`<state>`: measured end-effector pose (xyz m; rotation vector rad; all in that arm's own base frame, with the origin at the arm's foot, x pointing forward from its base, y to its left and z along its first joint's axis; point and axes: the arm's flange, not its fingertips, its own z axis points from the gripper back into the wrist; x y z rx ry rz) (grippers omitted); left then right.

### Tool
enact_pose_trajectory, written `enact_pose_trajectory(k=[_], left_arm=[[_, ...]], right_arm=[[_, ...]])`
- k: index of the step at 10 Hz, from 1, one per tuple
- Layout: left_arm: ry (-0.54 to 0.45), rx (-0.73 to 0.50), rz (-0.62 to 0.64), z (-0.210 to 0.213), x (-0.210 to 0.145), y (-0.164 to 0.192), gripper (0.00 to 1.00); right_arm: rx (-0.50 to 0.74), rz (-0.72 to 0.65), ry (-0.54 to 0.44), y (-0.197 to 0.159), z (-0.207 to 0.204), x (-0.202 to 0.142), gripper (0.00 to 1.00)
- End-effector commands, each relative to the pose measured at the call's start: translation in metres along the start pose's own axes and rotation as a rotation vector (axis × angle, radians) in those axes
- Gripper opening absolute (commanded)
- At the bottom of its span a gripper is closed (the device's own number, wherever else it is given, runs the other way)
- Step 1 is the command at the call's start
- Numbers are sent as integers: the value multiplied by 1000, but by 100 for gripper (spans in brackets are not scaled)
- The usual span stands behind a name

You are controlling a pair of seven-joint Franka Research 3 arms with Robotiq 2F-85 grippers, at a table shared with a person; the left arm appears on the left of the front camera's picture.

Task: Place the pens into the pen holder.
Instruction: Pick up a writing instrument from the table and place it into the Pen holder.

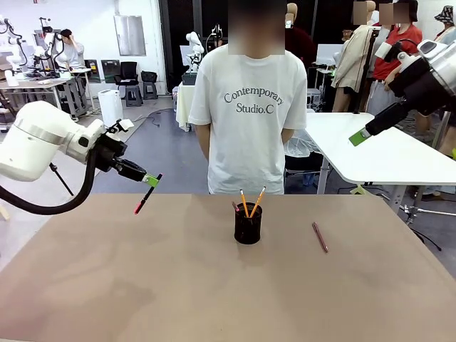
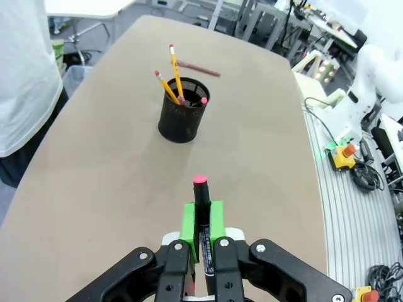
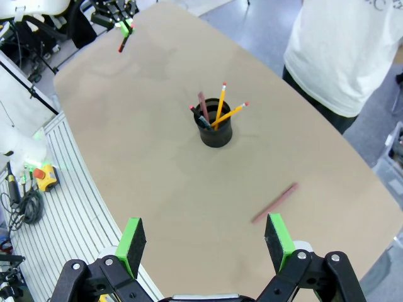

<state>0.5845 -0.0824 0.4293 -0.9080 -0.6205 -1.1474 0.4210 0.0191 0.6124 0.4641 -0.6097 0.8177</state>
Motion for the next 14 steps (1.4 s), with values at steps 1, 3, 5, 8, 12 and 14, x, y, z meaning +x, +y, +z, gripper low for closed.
enact_pose_trajectory(k=[1, 3, 5, 8, 12, 14], left_arm=[[-125, -59, -80, -14, 3, 8, 0], [-270, -92, -133, -28, 9, 18, 0], [-355, -148, -315, -44, 16, 24, 0], [-448, -205, -445, -79, 38, 21, 0], [-553, -280, -527, -132, 73, 12, 0], [-580, -337, -550, -154, 83, 4, 0]], right_arm=[[15, 3, -17, 1, 0, 1, 100], [15, 3, -17, 1, 0, 1, 100], [15, 3, -17, 1, 0, 1, 100], [15, 3, -17, 1, 0, 1, 100], [15, 3, -17, 1, 0, 1, 100], [15, 3, -17, 1, 0, 1, 100]])
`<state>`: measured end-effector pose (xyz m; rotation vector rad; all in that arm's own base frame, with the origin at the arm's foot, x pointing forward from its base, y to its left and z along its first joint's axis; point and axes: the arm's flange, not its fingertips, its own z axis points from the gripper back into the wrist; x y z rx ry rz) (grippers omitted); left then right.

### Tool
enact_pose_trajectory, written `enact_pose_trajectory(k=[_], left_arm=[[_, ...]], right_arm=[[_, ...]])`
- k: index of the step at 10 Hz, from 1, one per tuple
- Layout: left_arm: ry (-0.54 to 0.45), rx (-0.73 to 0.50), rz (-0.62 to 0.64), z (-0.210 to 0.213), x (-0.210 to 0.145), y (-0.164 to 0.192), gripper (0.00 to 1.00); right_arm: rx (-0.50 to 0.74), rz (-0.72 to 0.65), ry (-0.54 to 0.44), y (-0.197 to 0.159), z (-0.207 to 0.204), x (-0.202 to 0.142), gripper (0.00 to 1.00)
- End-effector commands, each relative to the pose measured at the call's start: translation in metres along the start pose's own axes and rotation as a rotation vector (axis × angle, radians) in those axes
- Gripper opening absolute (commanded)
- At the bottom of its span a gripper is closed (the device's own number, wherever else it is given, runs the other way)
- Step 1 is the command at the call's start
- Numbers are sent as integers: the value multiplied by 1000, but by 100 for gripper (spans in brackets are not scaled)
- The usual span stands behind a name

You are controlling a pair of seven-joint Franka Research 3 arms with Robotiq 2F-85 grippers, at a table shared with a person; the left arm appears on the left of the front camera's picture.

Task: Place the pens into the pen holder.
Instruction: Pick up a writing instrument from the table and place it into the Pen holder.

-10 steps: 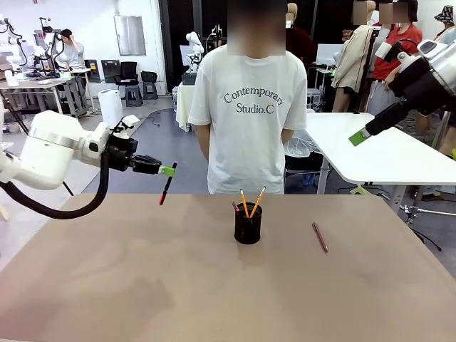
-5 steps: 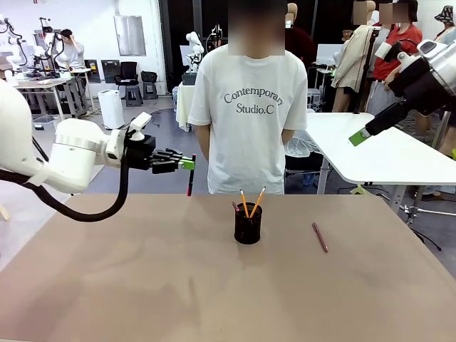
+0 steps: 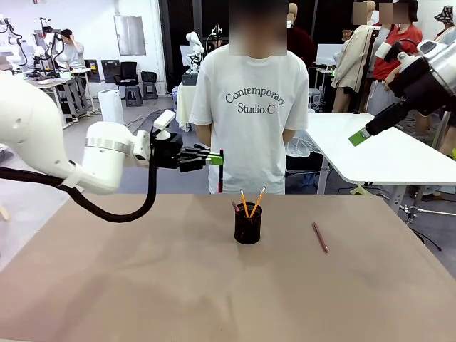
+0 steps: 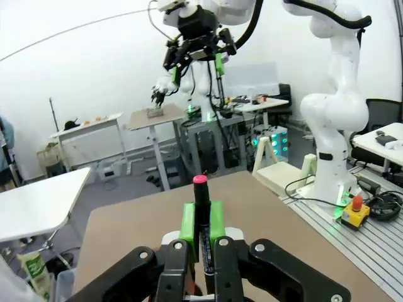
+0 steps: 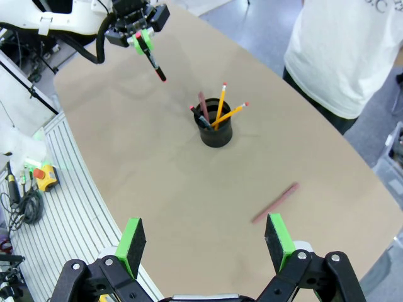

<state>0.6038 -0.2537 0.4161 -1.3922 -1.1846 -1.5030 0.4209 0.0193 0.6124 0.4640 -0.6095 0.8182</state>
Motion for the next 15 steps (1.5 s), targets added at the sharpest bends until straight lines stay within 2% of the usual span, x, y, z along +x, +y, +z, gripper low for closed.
enact_pose_trajectory(k=[1, 2, 3, 7, 8, 10, 15], left_arm=[[-72, -38, -46, -5, -1, 7, 0], [-92, -64, -36, -2, 2, 7, 0], [-21, -24, -9, -10, -2, 1, 0], [-32, -35, -11, -11, -5, 3, 0], [10, -27, -11, -21, -16, 9, 0], [7, -18, -8, -47, -41, 24, 0], [63, -31, -34, -73, -91, 55, 0]], right_arm=[[15, 2, -18, 0, 0, 0, 100], [15, 2, -18, 0, 0, 0, 100], [15, 2, -18, 0, 0, 0, 100], [15, 2, -18, 0, 0, 0, 100], [15, 2, -18, 0, 0, 0, 100], [15, 2, -18, 0, 0, 0, 100], [15, 2, -18, 0, 0, 0, 100]])
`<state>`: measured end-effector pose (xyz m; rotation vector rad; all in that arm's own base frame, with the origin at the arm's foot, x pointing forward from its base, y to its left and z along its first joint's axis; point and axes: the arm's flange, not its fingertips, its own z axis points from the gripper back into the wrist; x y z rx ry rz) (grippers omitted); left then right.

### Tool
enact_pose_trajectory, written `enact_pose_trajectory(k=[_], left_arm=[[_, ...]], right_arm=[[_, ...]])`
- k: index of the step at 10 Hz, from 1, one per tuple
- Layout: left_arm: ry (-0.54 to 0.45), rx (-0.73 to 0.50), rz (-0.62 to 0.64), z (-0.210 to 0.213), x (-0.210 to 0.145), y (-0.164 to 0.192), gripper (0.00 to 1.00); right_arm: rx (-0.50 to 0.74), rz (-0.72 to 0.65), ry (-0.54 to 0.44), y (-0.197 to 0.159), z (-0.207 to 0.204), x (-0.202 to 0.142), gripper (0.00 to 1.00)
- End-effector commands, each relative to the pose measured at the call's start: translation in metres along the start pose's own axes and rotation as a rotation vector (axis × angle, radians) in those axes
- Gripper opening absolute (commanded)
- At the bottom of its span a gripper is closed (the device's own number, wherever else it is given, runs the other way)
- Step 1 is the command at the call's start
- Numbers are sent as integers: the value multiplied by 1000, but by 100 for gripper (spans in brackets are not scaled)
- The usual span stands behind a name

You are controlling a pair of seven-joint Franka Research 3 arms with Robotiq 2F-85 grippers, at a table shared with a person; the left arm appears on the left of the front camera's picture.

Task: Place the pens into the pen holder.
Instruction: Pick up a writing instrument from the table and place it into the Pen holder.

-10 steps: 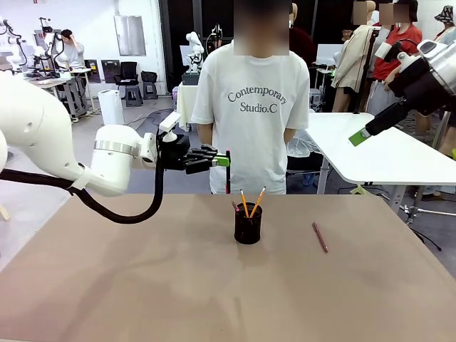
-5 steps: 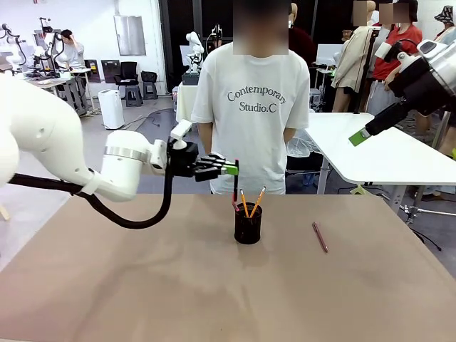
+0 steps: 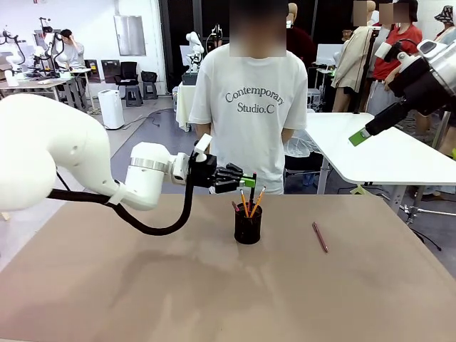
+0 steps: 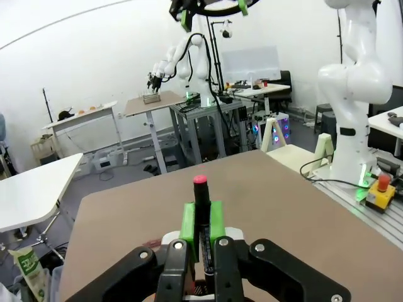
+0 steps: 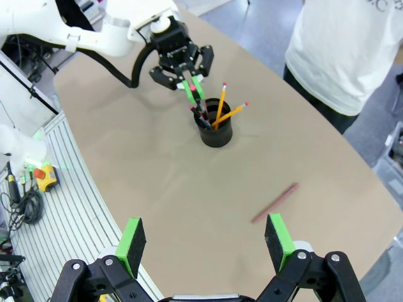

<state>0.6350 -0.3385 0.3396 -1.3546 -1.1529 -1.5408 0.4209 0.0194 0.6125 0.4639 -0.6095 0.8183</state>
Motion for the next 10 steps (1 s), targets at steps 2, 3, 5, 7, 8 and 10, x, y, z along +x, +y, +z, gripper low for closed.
enact_pose_trajectory(k=[2, 3, 5, 7, 8, 10], left_arm=[[37, -19, -45, -9, -17, 18, 0], [30, -11, -45, -6, -19, 20, 0], [21, 1, -5, -1, -25, 19, 0], [13, 10, -6, 0, -24, 18, 39], [10, 9, -8, 1, -21, 17, 58], [5, 22, -1, 5, -12, 13, 97]], right_arm=[[15, 2, -18, 0, 0, 0, 100], [15, 2, -18, 0, 0, 0, 100], [15, 2, -18, 0, 0, 0, 100], [15, 2, -18, 0, 0, 0, 100], [15, 2, -18, 0, 0, 0, 100], [15, 2, -18, 0, 0, 0, 100]])
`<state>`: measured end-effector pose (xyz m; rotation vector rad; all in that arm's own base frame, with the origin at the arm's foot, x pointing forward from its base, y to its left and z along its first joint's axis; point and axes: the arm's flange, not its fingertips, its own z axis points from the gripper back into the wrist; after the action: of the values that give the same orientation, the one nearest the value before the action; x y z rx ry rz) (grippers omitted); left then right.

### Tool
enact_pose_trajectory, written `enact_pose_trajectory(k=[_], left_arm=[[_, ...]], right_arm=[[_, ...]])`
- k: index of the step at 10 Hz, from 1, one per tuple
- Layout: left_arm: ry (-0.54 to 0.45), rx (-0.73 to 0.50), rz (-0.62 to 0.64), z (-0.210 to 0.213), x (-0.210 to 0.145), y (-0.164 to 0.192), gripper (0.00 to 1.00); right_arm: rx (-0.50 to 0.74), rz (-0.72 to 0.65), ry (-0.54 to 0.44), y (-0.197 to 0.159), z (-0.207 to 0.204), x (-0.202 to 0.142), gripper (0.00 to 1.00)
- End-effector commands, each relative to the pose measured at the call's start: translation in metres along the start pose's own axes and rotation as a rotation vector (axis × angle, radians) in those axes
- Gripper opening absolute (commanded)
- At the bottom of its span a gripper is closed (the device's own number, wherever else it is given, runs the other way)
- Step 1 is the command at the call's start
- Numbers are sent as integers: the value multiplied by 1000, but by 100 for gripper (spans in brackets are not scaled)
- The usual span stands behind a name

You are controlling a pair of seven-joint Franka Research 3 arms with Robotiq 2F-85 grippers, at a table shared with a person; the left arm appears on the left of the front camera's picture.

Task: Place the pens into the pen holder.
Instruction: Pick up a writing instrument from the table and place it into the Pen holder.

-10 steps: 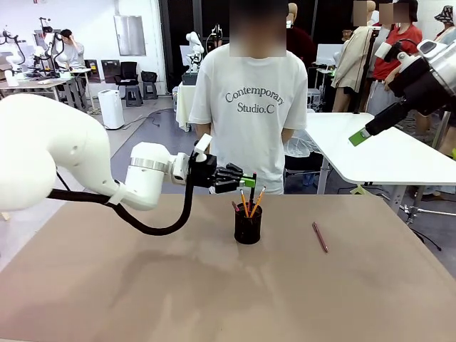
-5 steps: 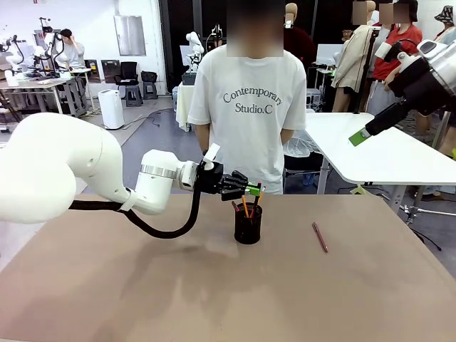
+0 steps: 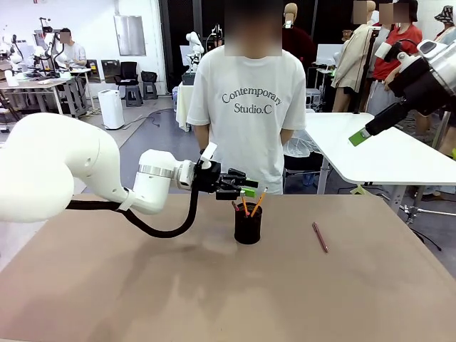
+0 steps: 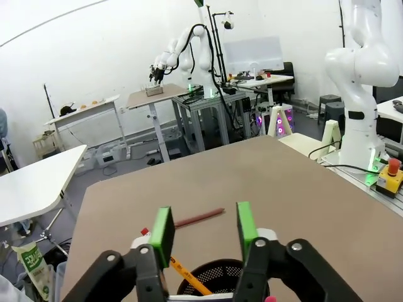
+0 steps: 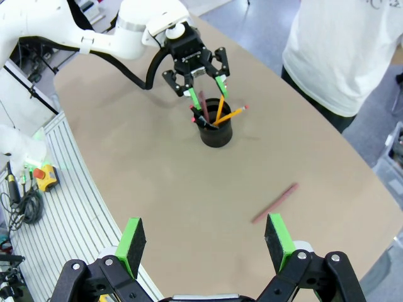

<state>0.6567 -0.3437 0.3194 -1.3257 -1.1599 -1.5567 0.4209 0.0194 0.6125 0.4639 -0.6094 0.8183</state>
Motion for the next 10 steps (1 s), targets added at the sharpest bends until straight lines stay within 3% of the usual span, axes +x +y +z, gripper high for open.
enact_pose_trajectory(k=[1, 6, 10], left_arm=[[-5, 38, 25, 6, 18, -9, 100], [66, 104, 37, 27, 55, -33, 100], [293, 127, 170, 64, 93, -73, 100]], right_arm=[[15, 2, -18, 0, 0, 0, 100], [15, 2, -18, 0, 0, 0, 100], [15, 2, -18, 0, 0, 0, 100]])
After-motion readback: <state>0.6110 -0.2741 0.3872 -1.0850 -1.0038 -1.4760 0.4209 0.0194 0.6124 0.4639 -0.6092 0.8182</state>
